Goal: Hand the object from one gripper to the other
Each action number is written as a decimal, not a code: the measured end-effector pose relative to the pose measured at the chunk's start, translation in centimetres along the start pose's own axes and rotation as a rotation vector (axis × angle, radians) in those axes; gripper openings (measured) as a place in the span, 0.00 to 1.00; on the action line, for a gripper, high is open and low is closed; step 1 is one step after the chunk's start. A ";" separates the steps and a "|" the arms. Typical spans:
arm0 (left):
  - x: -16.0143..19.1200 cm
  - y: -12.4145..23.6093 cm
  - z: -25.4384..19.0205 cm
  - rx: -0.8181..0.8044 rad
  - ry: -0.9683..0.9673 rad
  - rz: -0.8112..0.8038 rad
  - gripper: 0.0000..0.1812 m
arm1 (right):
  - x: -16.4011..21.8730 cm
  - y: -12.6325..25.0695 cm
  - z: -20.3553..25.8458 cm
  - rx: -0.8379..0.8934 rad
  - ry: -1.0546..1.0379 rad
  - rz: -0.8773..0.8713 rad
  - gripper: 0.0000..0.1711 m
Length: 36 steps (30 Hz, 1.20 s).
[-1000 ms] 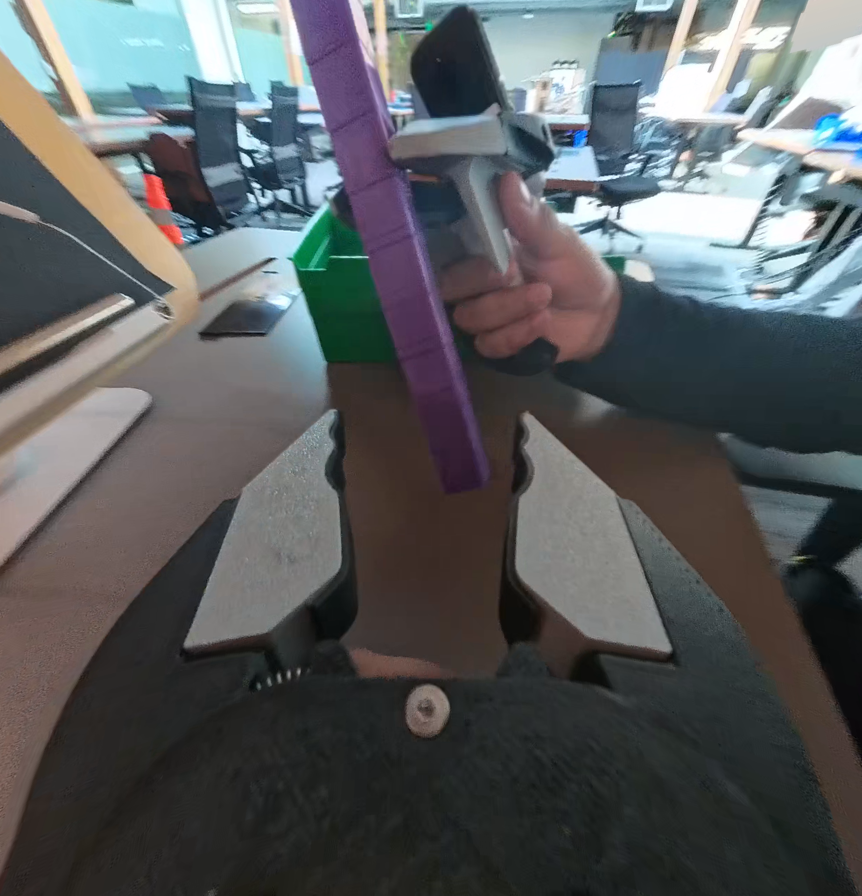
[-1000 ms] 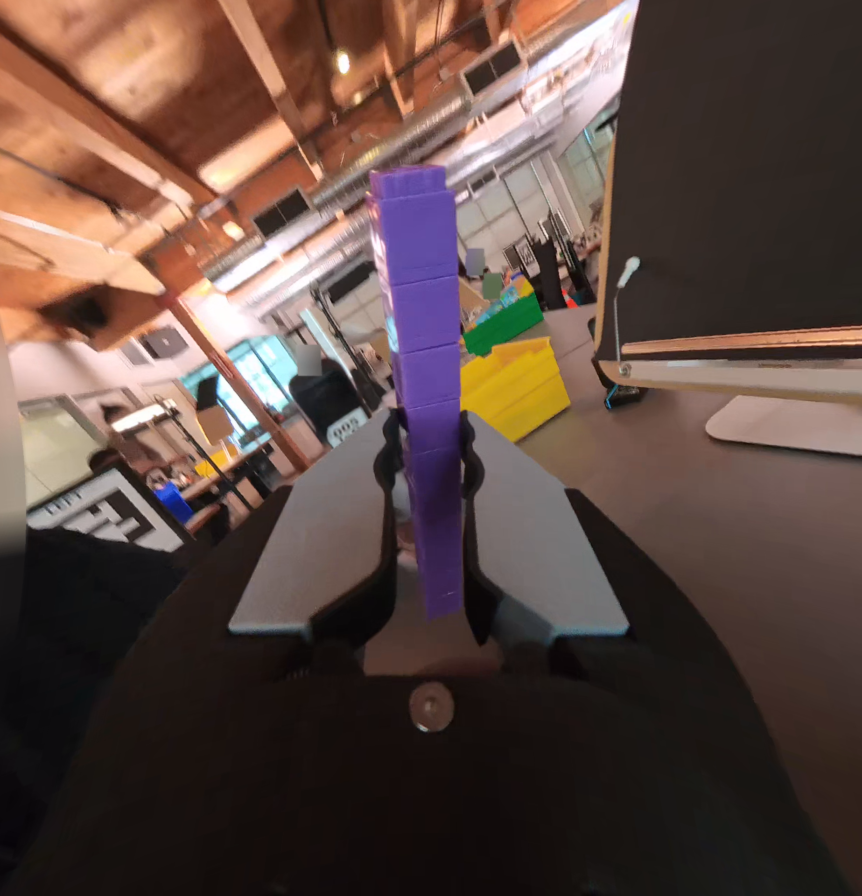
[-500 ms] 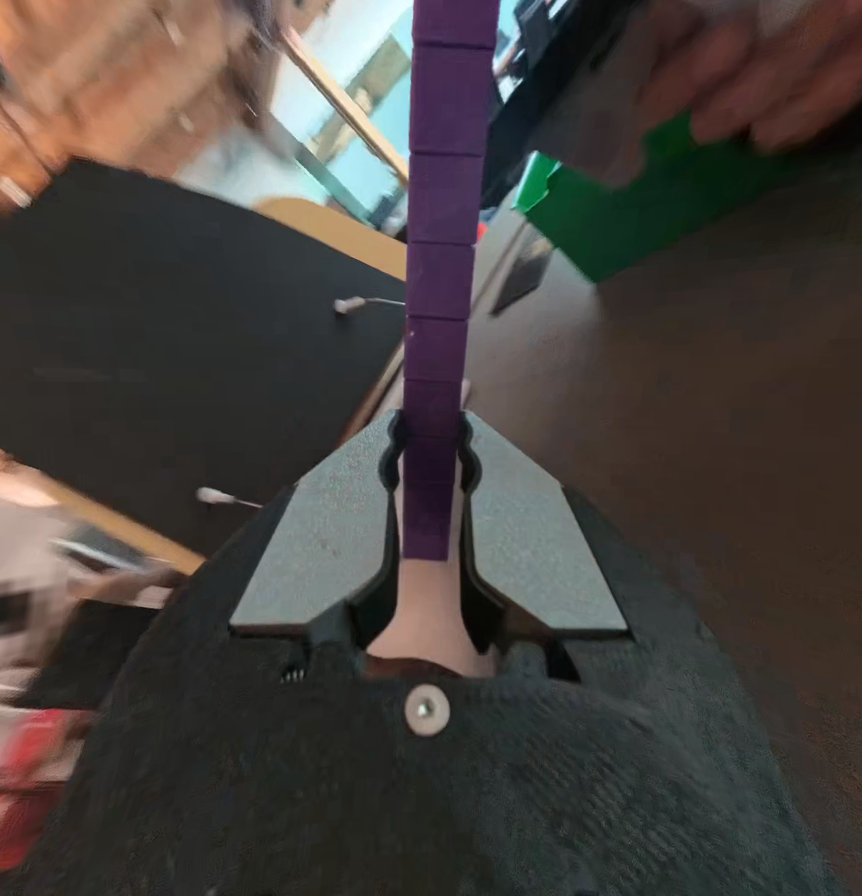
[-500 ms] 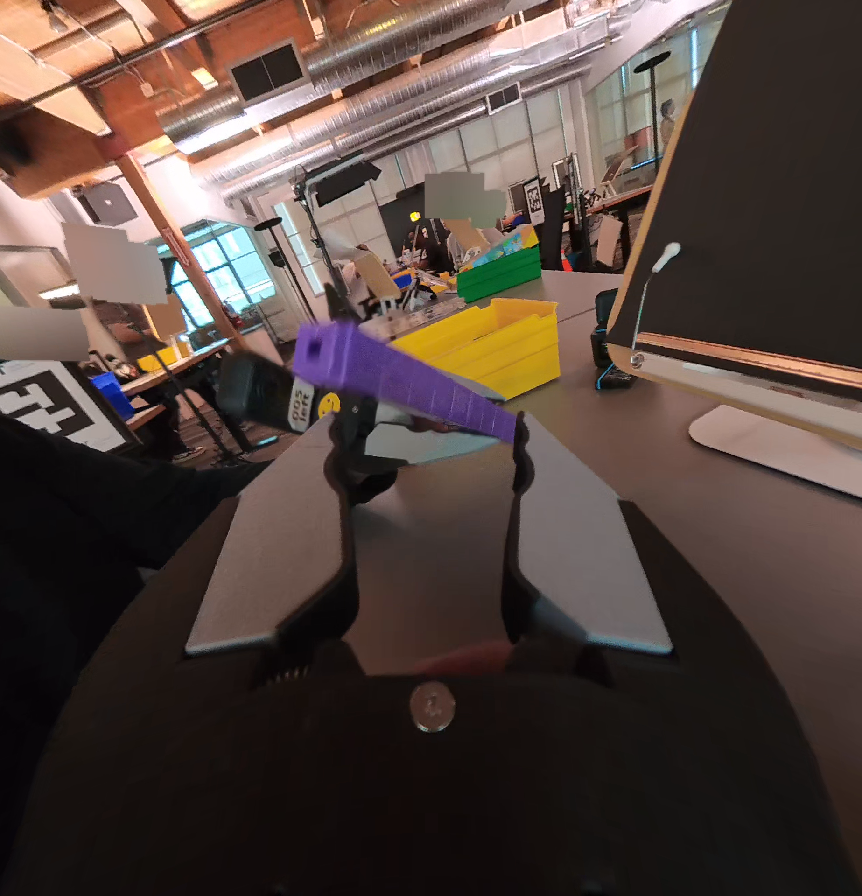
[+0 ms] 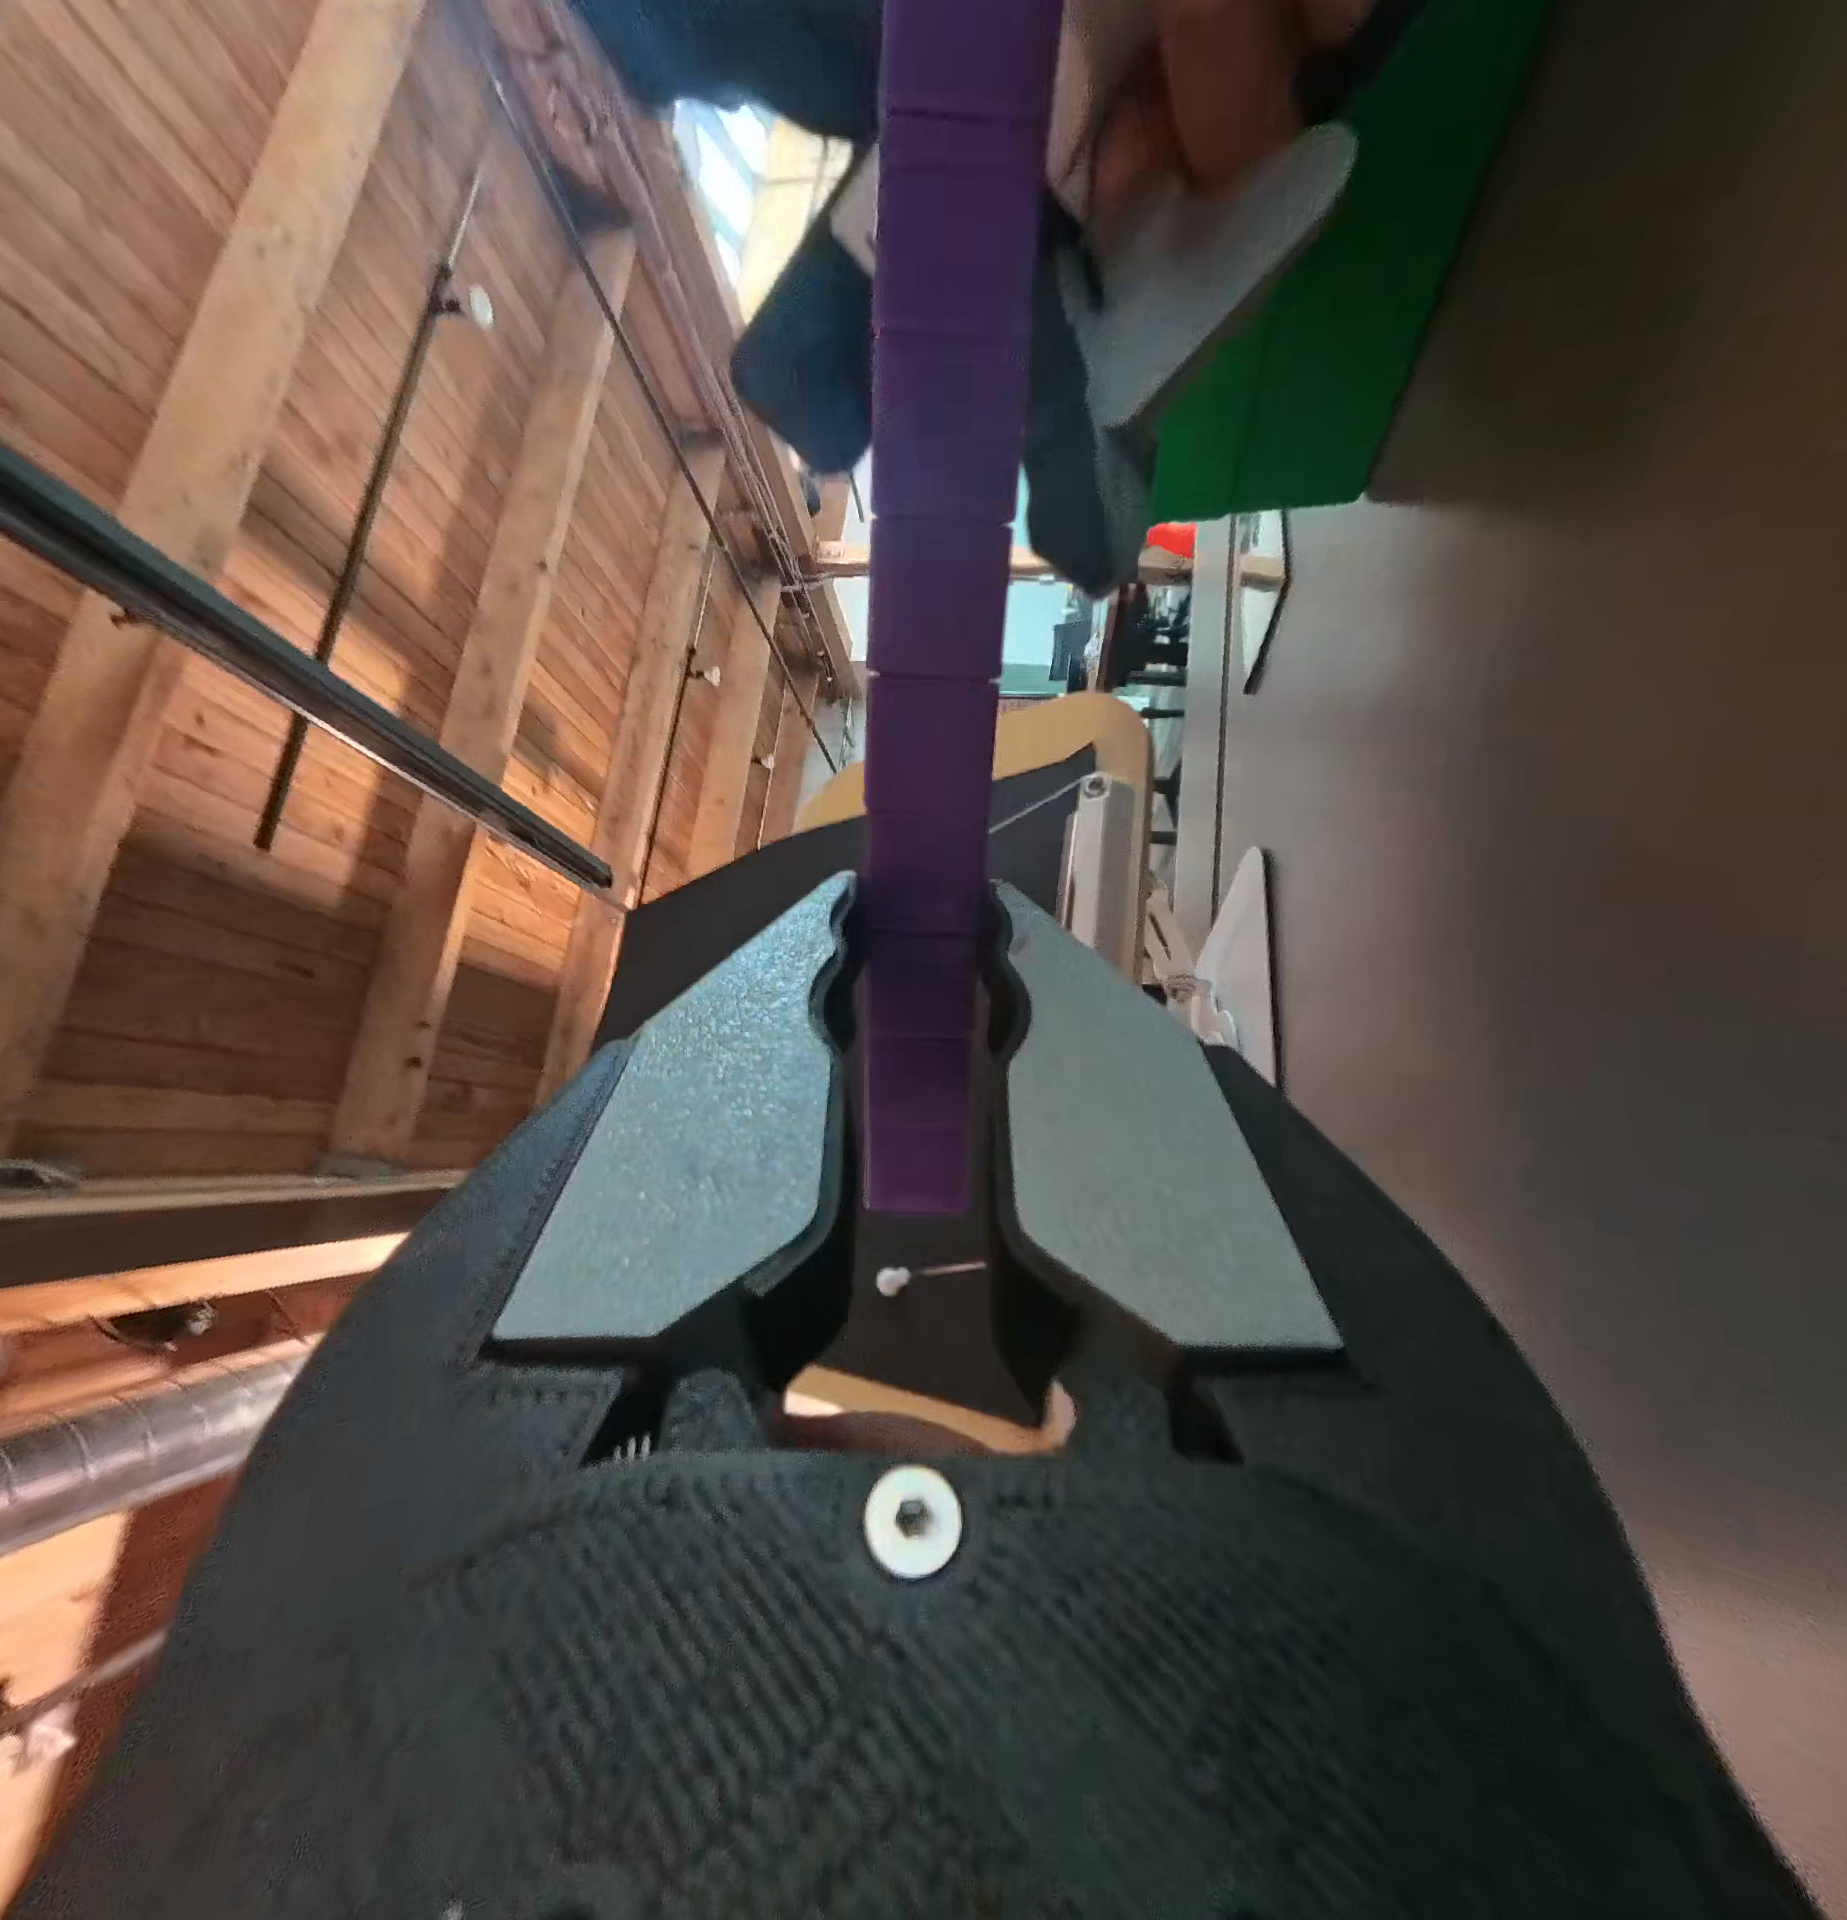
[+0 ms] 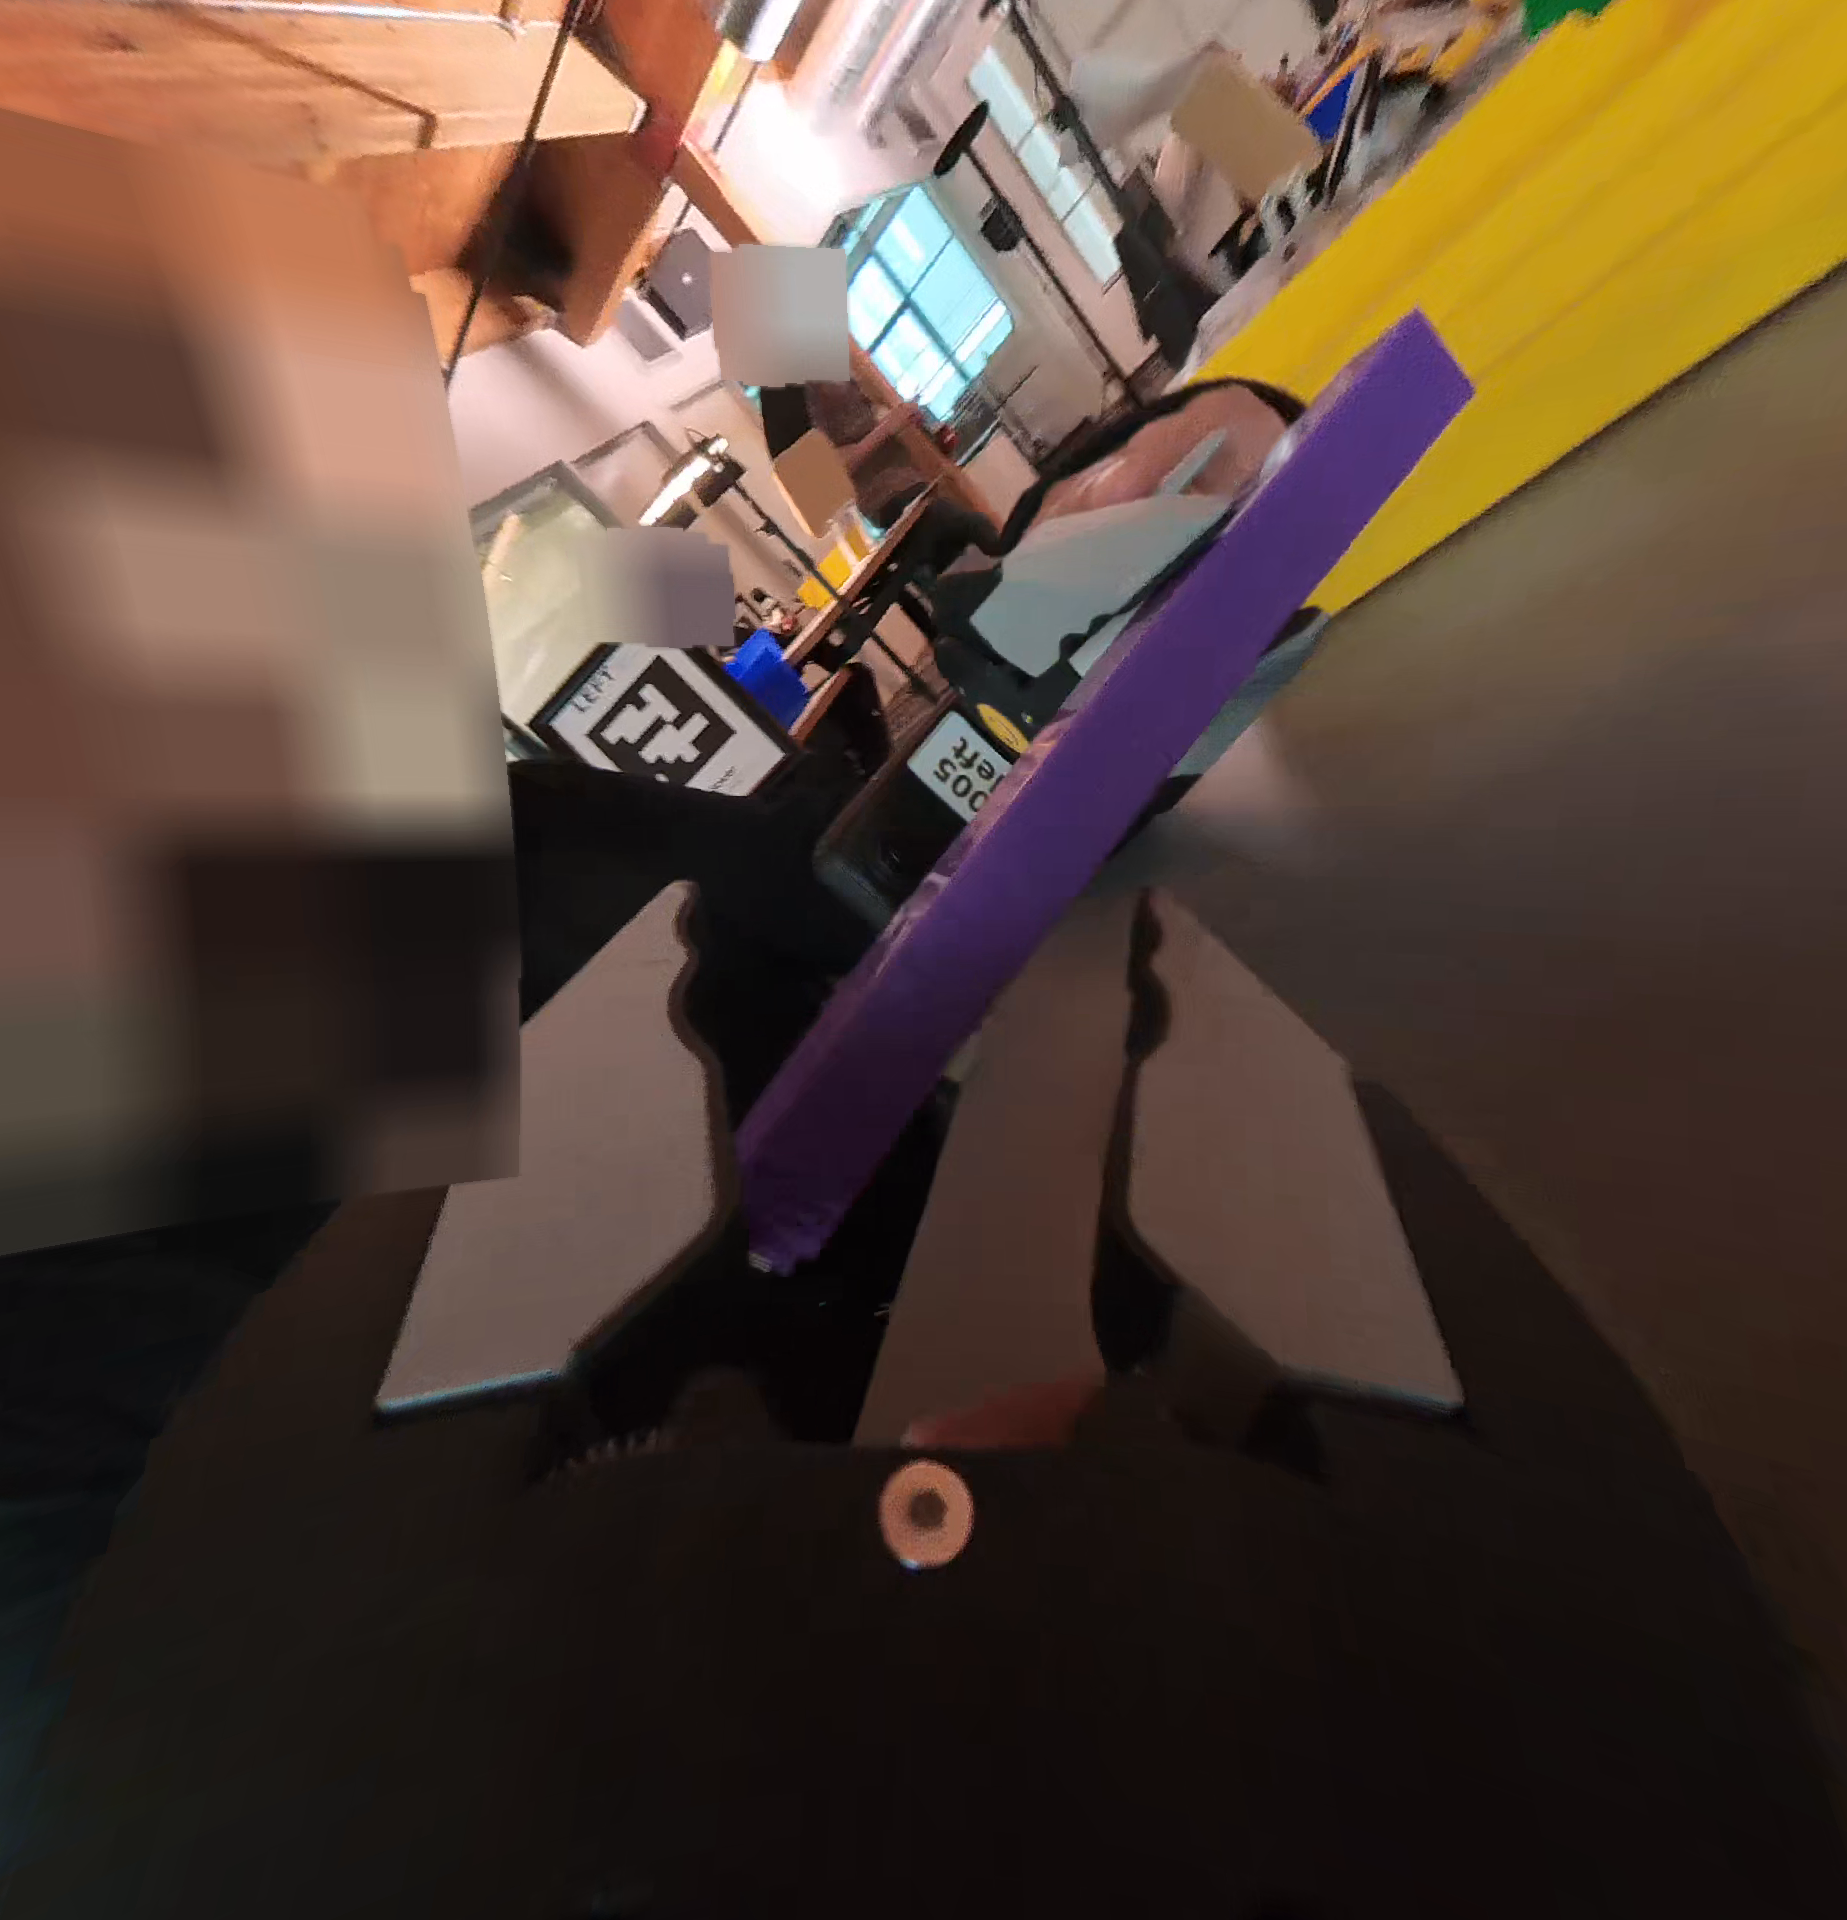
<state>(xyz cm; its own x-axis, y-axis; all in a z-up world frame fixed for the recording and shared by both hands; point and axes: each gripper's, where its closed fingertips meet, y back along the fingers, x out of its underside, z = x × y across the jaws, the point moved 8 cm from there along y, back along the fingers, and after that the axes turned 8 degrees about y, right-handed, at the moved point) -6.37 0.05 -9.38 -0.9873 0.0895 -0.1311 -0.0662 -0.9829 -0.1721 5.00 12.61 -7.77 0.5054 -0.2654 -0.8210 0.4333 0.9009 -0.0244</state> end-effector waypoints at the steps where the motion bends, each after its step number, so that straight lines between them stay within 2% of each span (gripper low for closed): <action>1: -0.4 -0.1 -0.3 0.000 -0.029 -0.010 0.11 | 0.3 -0.4 -0.4 -0.021 -0.042 0.007 0.40; 6: -2.0 -0.8 -2.1 0.029 -0.109 -0.015 0.12 | 2.2 -1.8 -2.9 0.038 -0.173 0.117 0.12; 8: -1.5 -1.0 -1.9 0.025 -0.010 0.034 0.16 | 2.1 -1.7 -3.5 0.128 -0.115 0.126 0.11; 10: -1.1 -0.8 -1.0 0.044 0.197 0.030 0.19 | 1.3 -1.2 -3.5 0.202 -0.037 0.099 0.11; 13: -0.4 0.1 1.3 0.151 0.763 -0.066 0.21 | 0.4 -0.4 -3.2 0.412 0.189 0.132 0.11; 14: 0.1 0.3 2.4 0.138 0.903 -0.100 0.22 | 0.1 -0.3 -3.0 0.480 0.276 0.148 0.11; 15: 0.8 0.4 3.1 0.148 1.017 -0.123 0.18 | -0.1 -0.2 -2.8 0.557 0.363 0.167 0.11; 16: 1.3 0.5 3.3 0.214 1.130 -0.151 0.14 | -0.4 -0.2 -2.6 0.636 0.455 0.188 0.11; 18: 1.9 0.2 2.6 0.463 1.386 -0.161 0.07 | -0.6 -0.5 -2.0 0.753 0.650 0.231 0.11; 20: 2.2 -0.4 1.5 0.653 1.579 -0.147 0.21 | -0.5 -1.3 -1.1 0.786 0.835 0.264 0.11; 21: 2.5 -0.8 1.1 0.671 1.616 -0.125 0.24 | -0.4 -1.8 -0.6 0.780 0.907 0.270 0.10; 23: 2.5 -0.9 0.7 0.650 1.619 -0.138 0.28 | 0.2 -2.7 -0.1 0.735 0.977 0.313 0.10; 26: 1.1 -0.4 0.8 0.678 1.562 -0.237 0.29 | 0.9 -3.5 -0.5 0.716 0.971 0.358 0.11; 27: 0.8 -0.4 0.7 0.676 1.521 -0.233 0.26 | 0.9 -3.6 -0.6 0.706 0.953 0.359 0.11; 28: 0.5 -0.4 0.5 0.675 1.480 -0.223 0.19 | 1.0 -3.8 -0.6 0.689 0.938 0.354 0.10; 31: -0.4 -0.2 0.2 0.707 1.414 -0.266 0.11 | 1.3 -4.1 -0.8 0.670 0.919 0.368 0.11; 34: -0.7 -0.1 0.1 0.608 1.226 -0.227 0.11 | 1.5 -3.9 -1.4 0.707 0.884 0.389 0.13; 36: -0.6 0.0 0.3 0.481 1.044 -0.191 0.10 | 1.0 -3.1 -1.6 0.740 0.827 0.368 0.24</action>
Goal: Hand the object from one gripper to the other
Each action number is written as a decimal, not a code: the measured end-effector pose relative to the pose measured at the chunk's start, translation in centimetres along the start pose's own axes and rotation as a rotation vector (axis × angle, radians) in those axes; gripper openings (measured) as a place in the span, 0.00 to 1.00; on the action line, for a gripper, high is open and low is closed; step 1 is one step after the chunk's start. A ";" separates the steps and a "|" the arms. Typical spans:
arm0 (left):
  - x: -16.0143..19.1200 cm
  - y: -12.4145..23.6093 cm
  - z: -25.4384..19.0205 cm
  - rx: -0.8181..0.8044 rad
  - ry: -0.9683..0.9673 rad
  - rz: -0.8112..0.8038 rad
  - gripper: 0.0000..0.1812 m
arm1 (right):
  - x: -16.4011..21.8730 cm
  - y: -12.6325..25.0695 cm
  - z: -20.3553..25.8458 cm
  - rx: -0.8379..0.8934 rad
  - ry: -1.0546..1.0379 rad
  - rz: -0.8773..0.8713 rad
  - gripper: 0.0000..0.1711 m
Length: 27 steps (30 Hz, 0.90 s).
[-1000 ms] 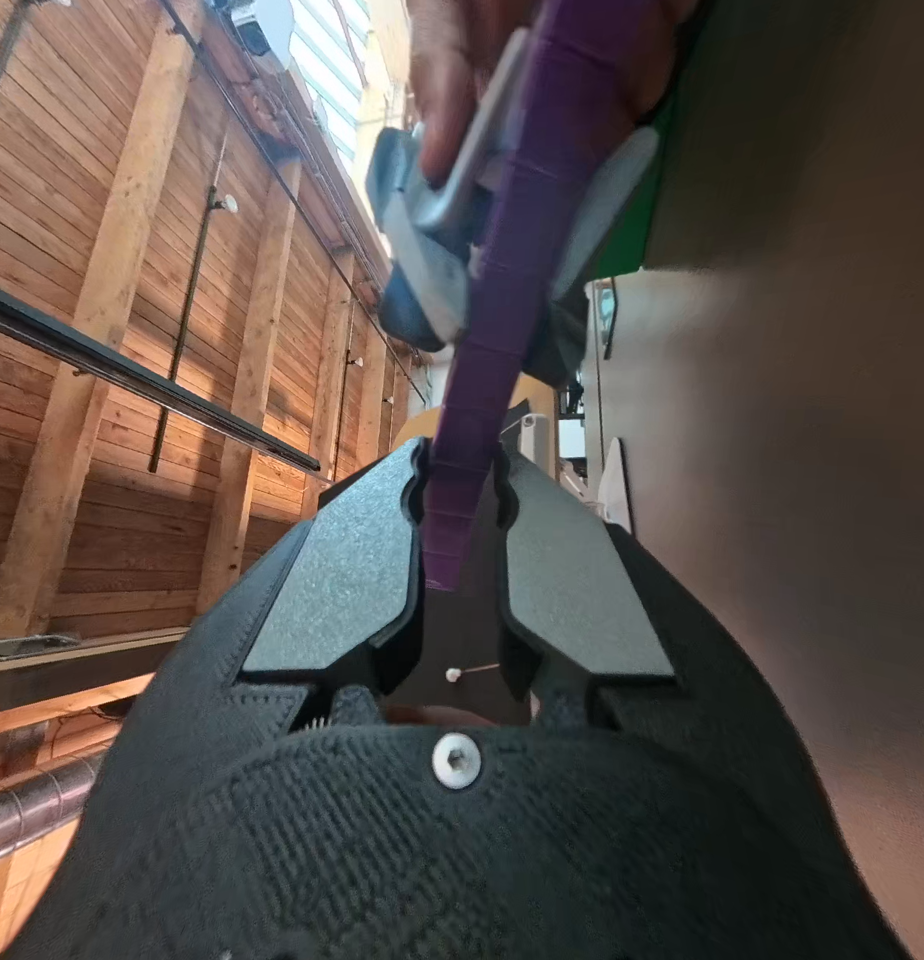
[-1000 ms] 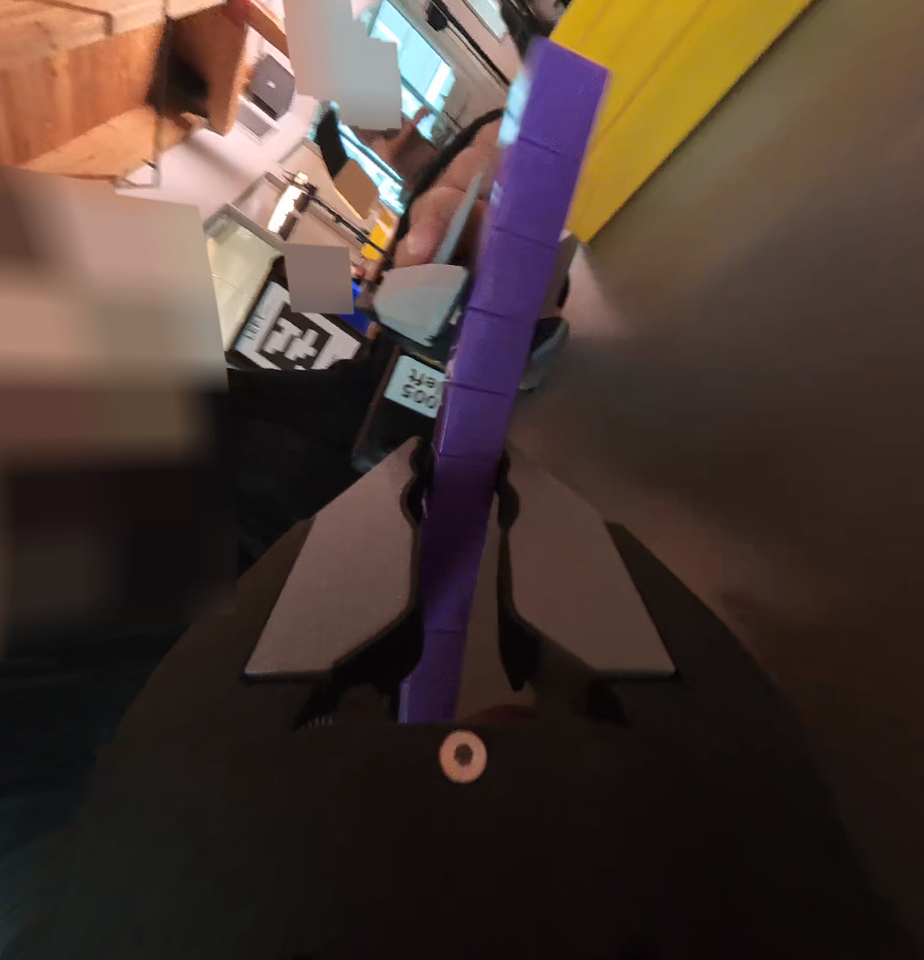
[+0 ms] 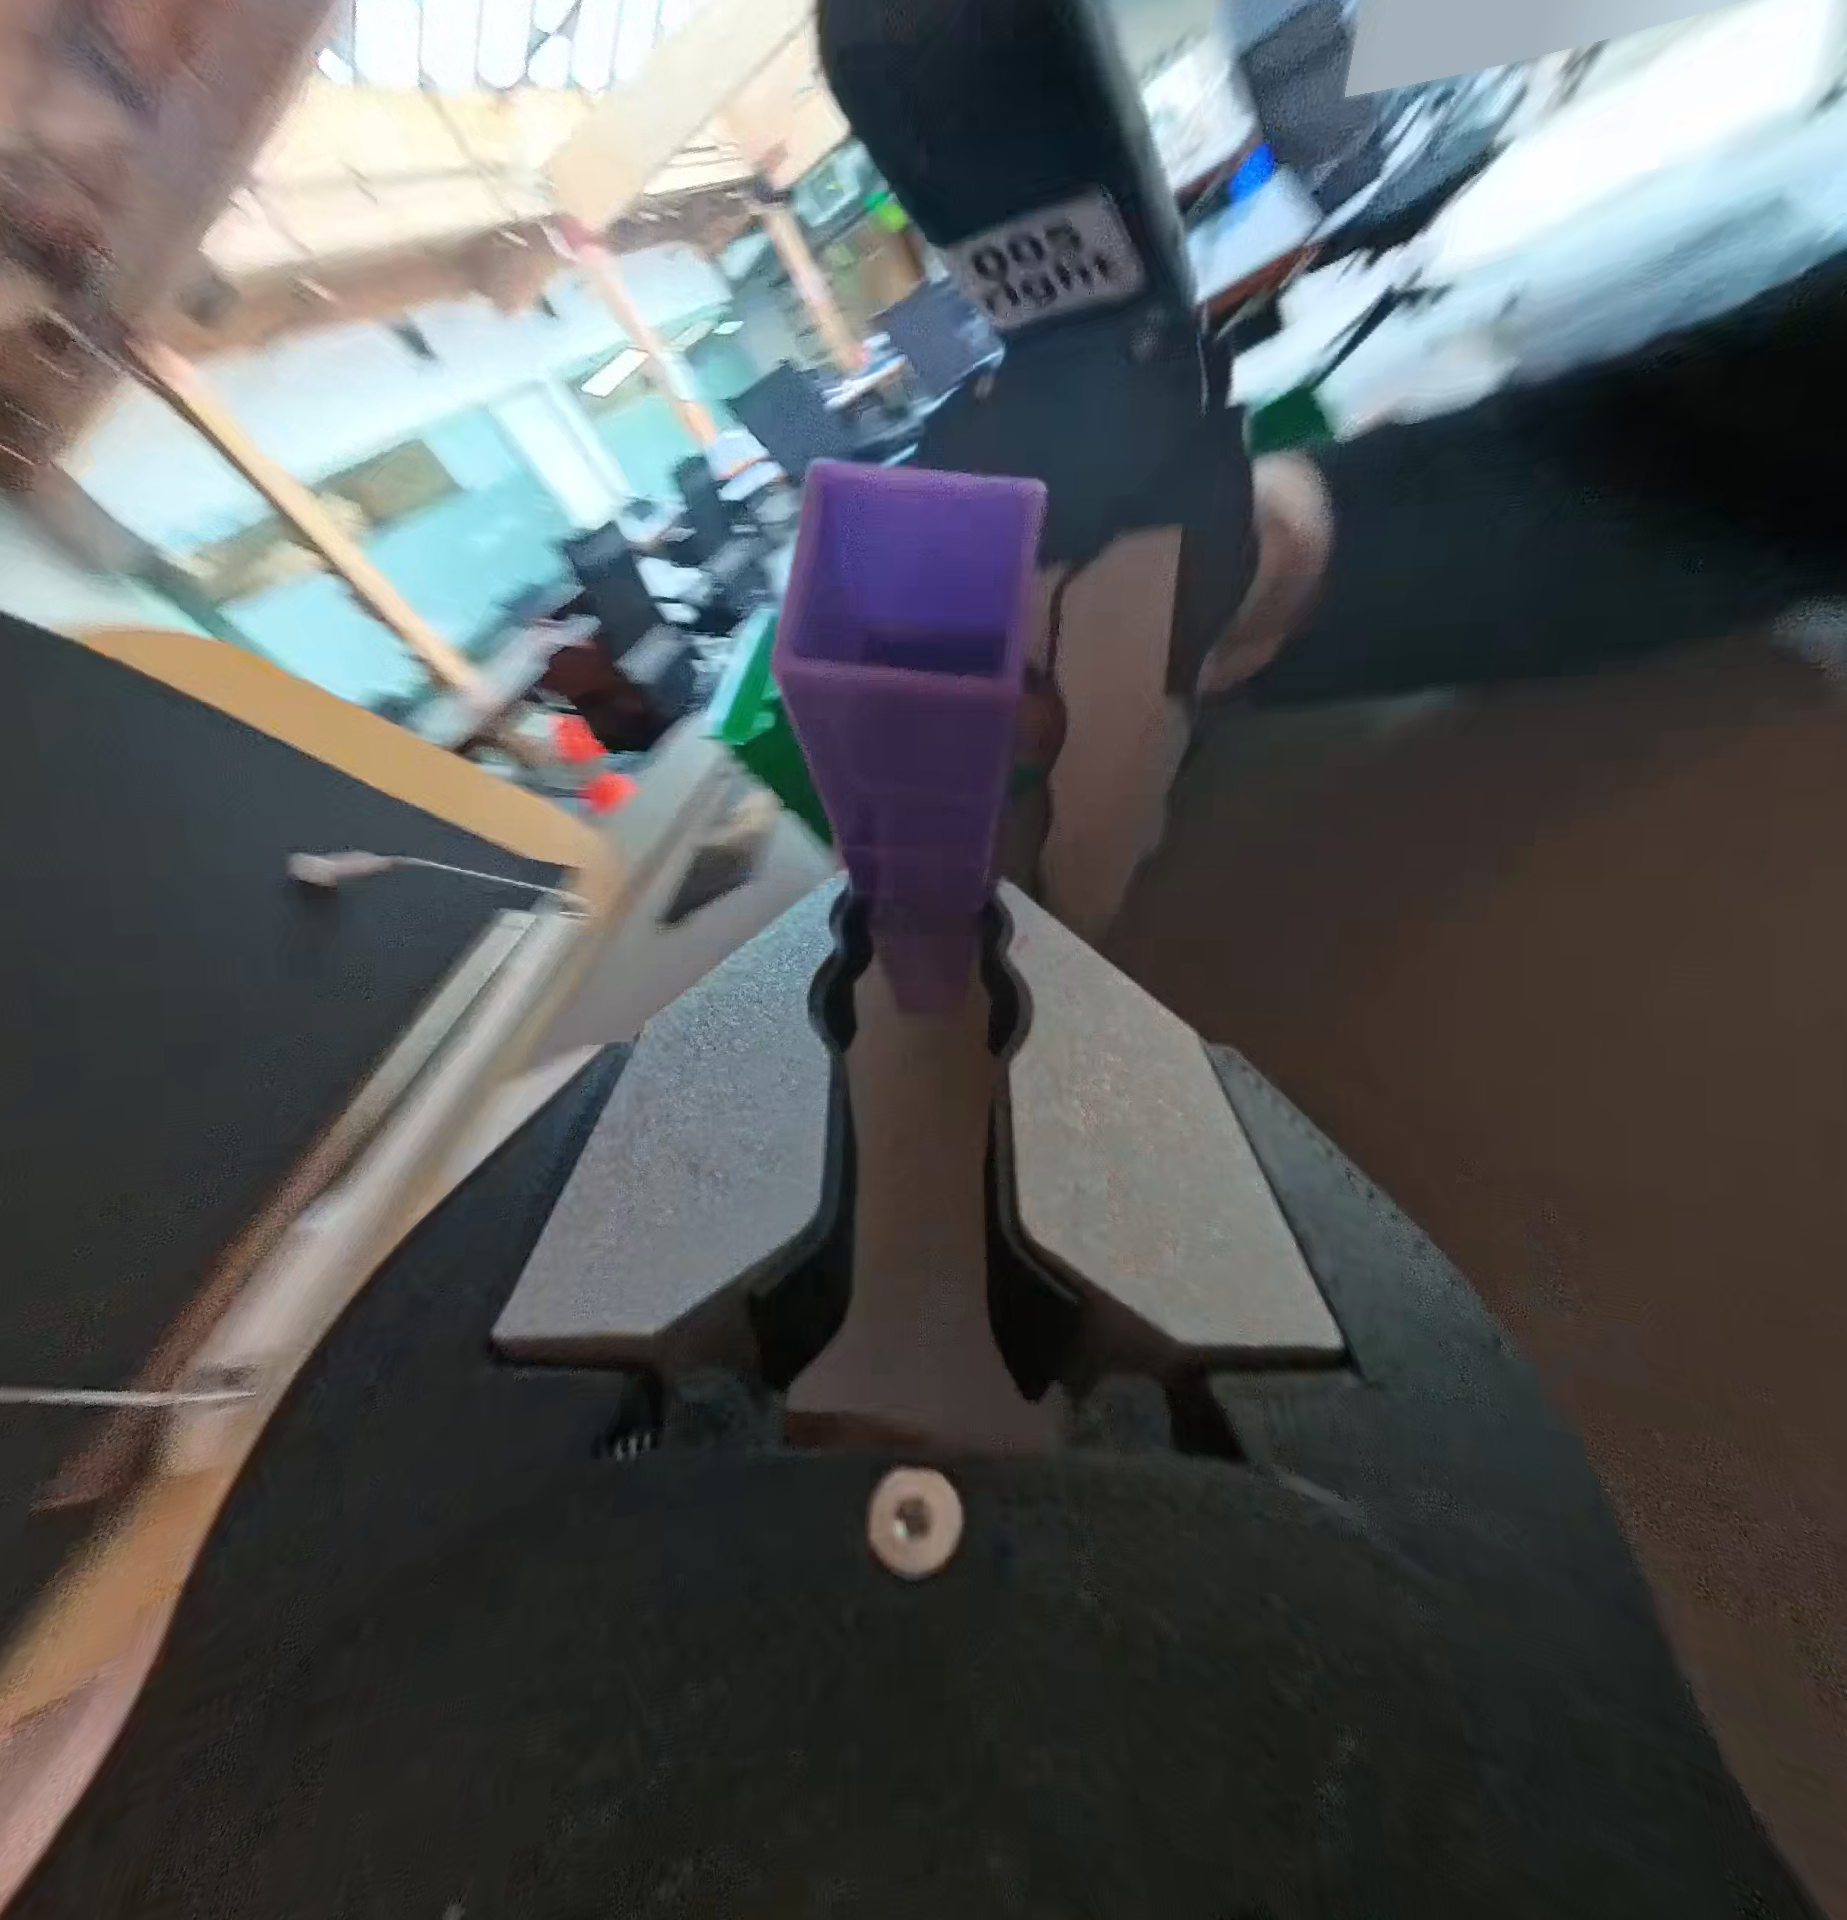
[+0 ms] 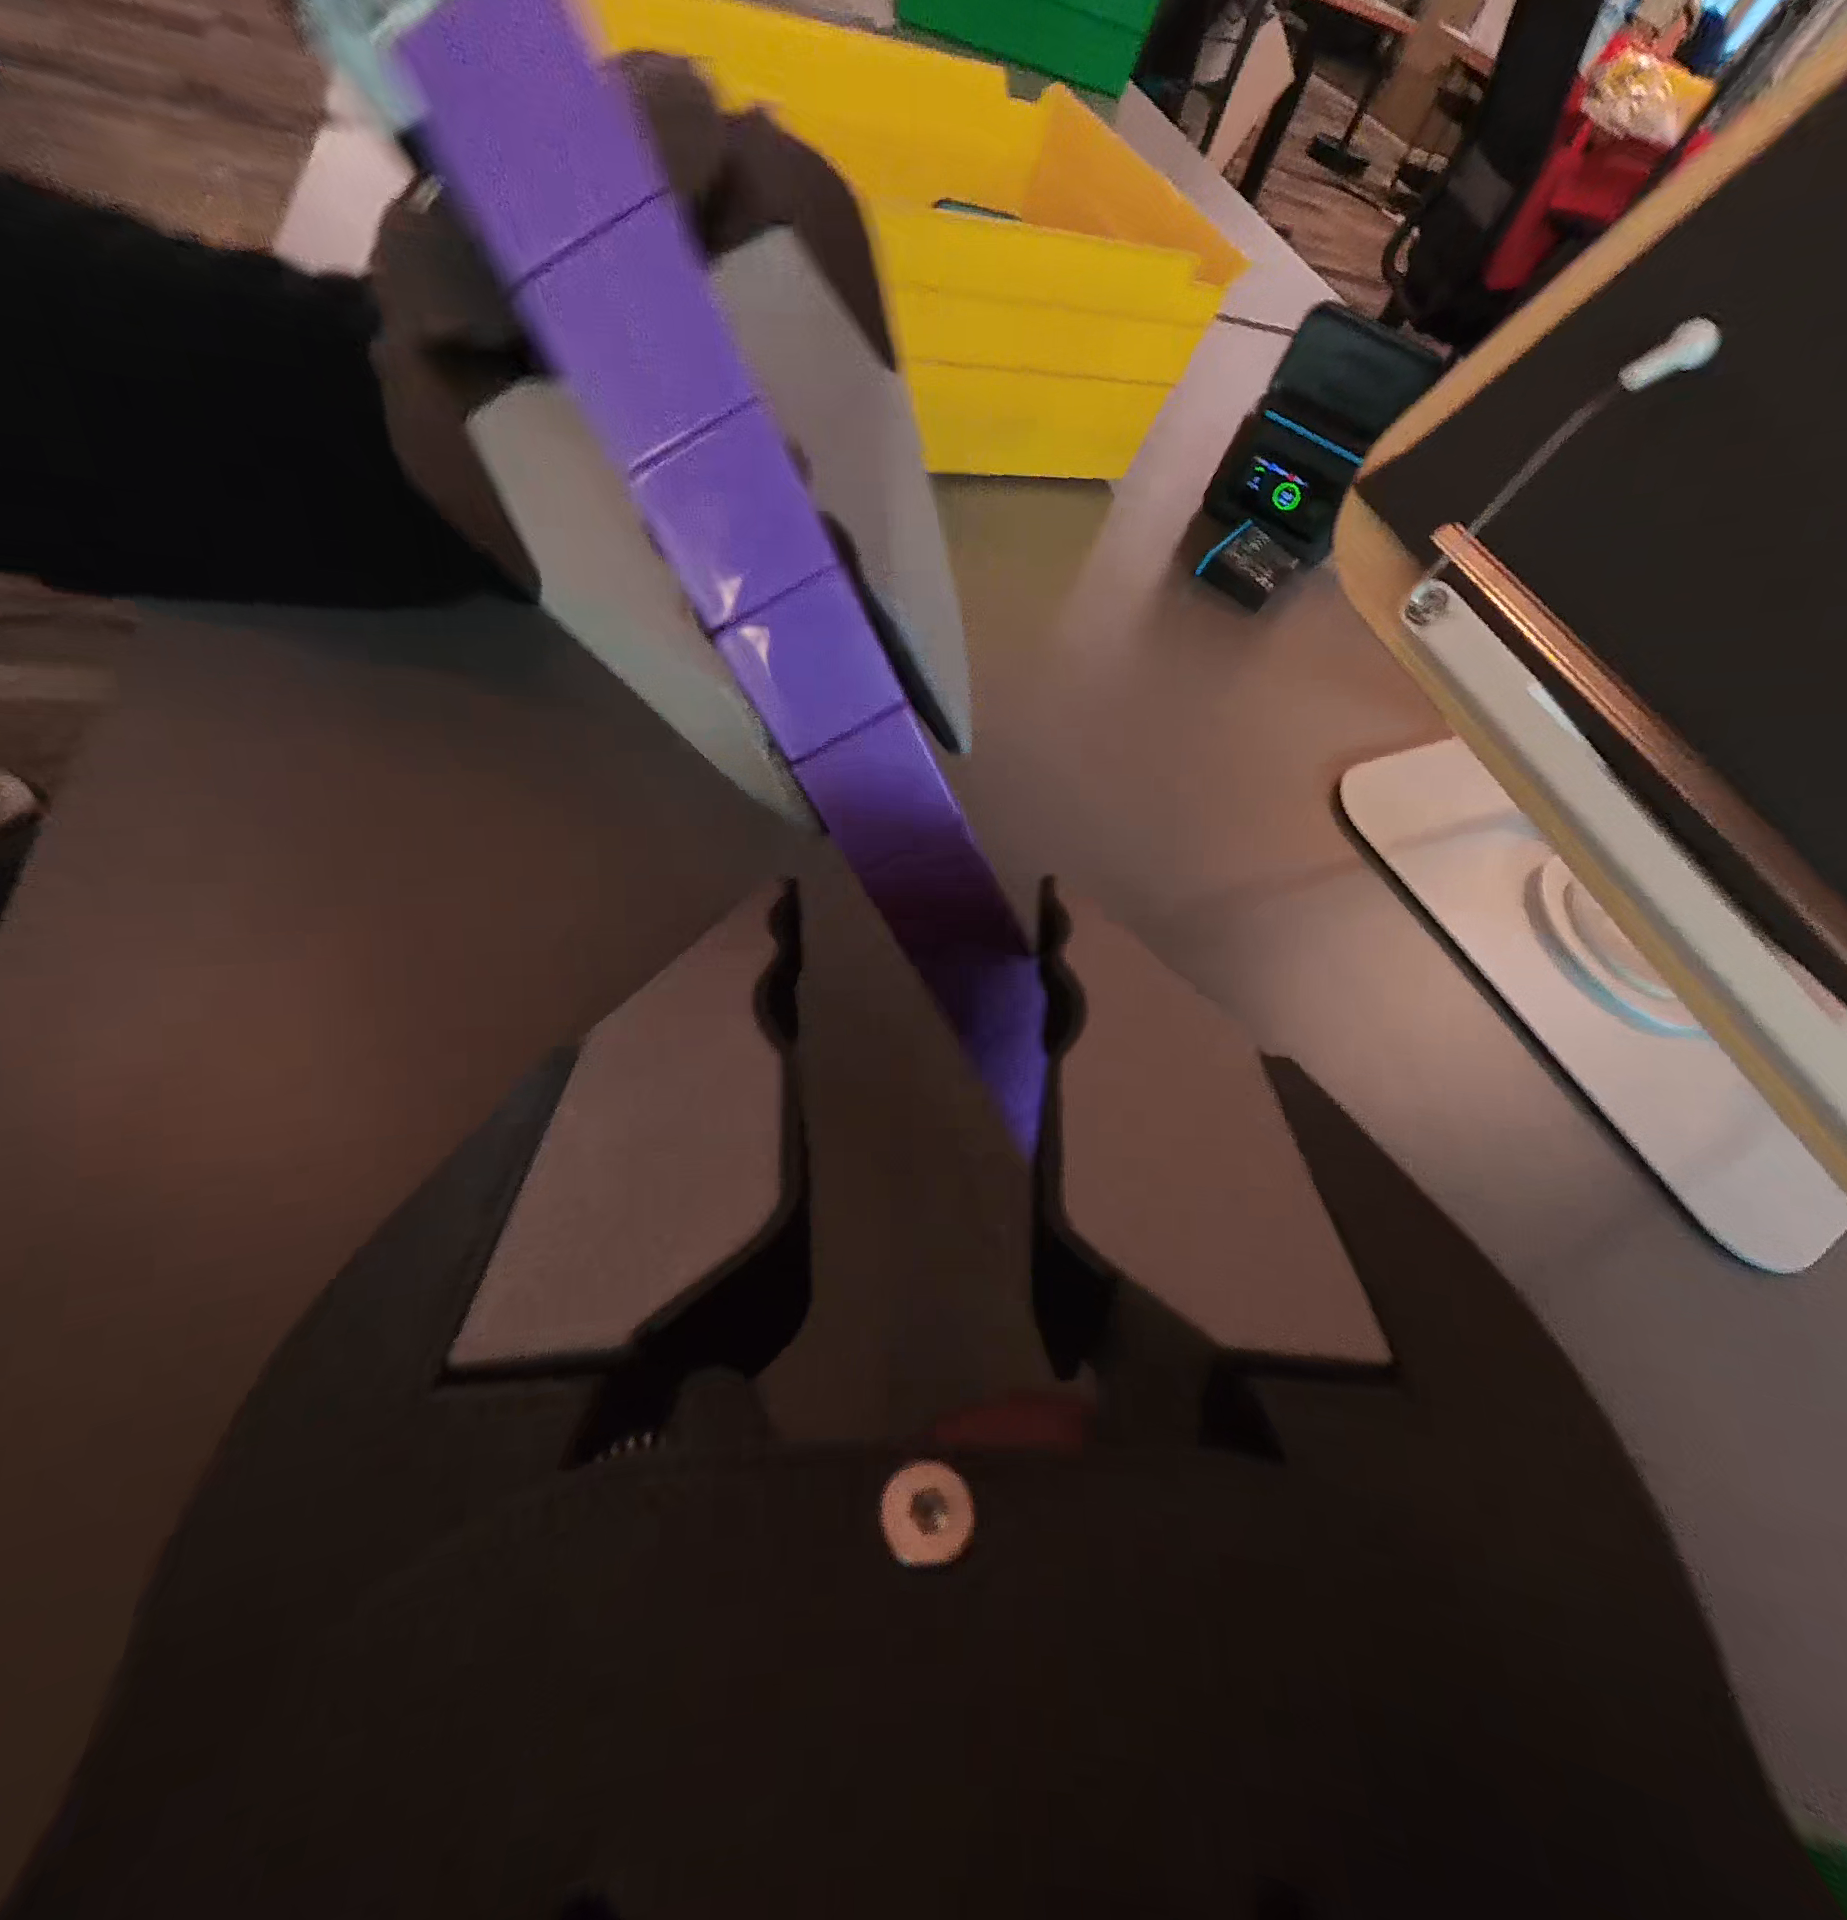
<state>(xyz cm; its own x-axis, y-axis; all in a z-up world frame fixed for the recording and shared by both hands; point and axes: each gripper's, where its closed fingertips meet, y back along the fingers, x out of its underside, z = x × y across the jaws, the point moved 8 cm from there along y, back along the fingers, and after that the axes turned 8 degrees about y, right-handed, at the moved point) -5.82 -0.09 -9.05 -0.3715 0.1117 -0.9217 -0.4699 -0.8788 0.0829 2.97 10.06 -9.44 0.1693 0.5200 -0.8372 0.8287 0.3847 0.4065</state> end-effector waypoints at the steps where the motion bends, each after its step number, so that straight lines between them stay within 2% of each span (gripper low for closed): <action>1: 0.0 0.1 0.0 -0.073 -0.125 0.015 0.10 | 0.1 0.3 -0.5 -0.003 -0.052 -0.013 0.32; 3: 0.1 0.0 -0.5 -0.159 -0.316 0.057 0.11 | 0.5 1.0 -1.3 -0.052 -0.188 -0.049 0.43; 5: 0.3 -0.3 -0.9 -0.267 -0.549 0.105 0.11 | 1.2 1.5 -2.2 -0.103 -0.344 -0.067 0.42; 7: 0.2 -0.6 -1.3 -0.317 -0.690 0.127 0.11 | 1.8 1.6 -3.0 -0.155 -0.507 -0.111 0.40; 9: 0.1 -0.8 -1.7 -0.360 -0.829 0.133 0.11 | 2.2 1.5 -3.4 -0.251 -0.674 -0.175 0.43; 12: 0.0 -1.4 -2.8 -0.359 -0.957 0.137 0.11 | 2.1 1.3 -3.8 -0.389 -0.891 -0.328 0.39; 15: 0.5 -2.4 -3.7 -0.355 -1.058 0.169 0.11 | 2.2 0.5 -3.4 -0.492 -1.017 -0.365 0.33; 16: 0.6 -2.6 -3.8 -0.376 -1.069 0.169 0.11 | 2.4 0.1 -3.2 -0.493 -1.032 -0.347 0.19; 18: 0.7 -2.7 -3.6 -0.388 -0.984 0.163 0.11 | 2.6 -0.2 -3.3 -0.490 -1.052 -0.356 0.18; 20: 0.6 -2.3 -3.1 -0.319 -0.764 0.138 0.20 | 2.4 0.5 -4.0 -0.449 -1.021 -0.415 0.14; 21: 0.7 -1.9 -2.6 -0.264 -0.595 0.133 0.24 | 2.1 1.2 -4.4 -0.407 -0.980 -0.447 0.13; 23: 0.6 -0.9 -1.2 -0.159 -0.282 0.101 0.25 | 1.7 2.6 -5.1 -0.270 -0.863 -0.454 0.12; 27: 0.1 1.0 1.8 -0.119 0.092 -0.024 0.21 | 0.3 4.8 -5.3 -0.103 -0.624 -0.441 0.10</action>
